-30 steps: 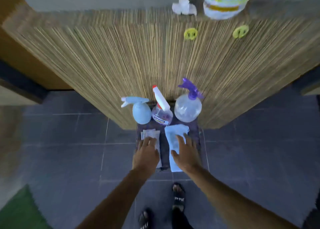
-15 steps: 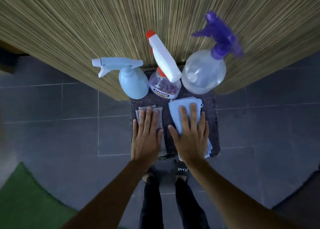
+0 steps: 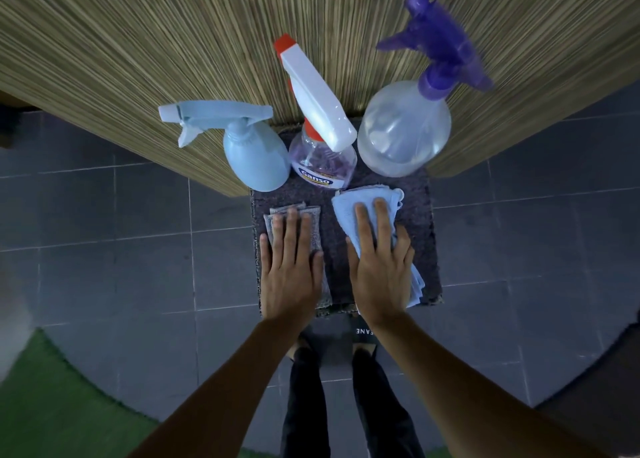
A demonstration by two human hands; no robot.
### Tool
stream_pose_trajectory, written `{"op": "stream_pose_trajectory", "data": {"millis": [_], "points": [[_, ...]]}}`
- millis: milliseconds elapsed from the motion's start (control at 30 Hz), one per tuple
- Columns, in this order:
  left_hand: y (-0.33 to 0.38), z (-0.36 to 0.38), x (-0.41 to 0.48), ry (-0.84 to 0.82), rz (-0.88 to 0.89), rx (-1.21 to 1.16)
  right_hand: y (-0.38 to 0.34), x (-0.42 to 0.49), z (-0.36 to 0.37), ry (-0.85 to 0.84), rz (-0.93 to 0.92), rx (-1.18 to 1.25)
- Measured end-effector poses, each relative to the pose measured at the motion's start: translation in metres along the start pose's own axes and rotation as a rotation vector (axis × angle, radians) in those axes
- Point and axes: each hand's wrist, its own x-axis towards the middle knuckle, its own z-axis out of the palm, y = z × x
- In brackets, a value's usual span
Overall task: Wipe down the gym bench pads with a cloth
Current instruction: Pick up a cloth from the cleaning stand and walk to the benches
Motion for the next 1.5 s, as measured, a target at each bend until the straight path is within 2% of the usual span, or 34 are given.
{"op": "stream_pose_trajectory", "data": {"millis": [133, 333, 467, 600, 733, 1033, 1167, 1300, 1500], "points": [[0.002, -0.009, 0.0, -0.031, -0.004, -0.043, 0.003, 0.006, -0.007, 0.01, 0.009, 0.146], [0.017, -0.042, -0.001, -0.091, -0.039, -0.117, 0.011, 0.018, -0.038, -0.161, 0.066, 0.53], [0.039, -0.077, -0.01, -0.078, -0.017, -0.127, 0.019, 0.018, -0.073, -0.179, 0.119, 0.694], [0.071, -0.117, -0.017, -0.037, 0.079, -0.133, 0.033, 0.004, -0.127, -0.189, 0.189, 0.82], [0.108, -0.153, -0.02, -0.031, 0.193, -0.149, 0.052, -0.018, -0.185, -0.148, 0.35, 0.966], [0.213, -0.231, -0.04, -0.012, 0.546, -0.123, 0.099, -0.074, -0.293, 0.218, 0.569, 1.059], [0.278, -0.249, -0.053, -0.002, 0.665, -0.116, 0.133, -0.099, -0.342, 0.329, 0.654, 1.098], [0.356, -0.26, -0.078, -0.019, 0.807, -0.137, 0.184, -0.126, -0.391, 0.415, 0.688, 1.117], [0.491, -0.245, -0.134, -0.086, 0.997, -0.115, 0.289, -0.184, -0.453, 0.63, 0.788, 1.081]]}}
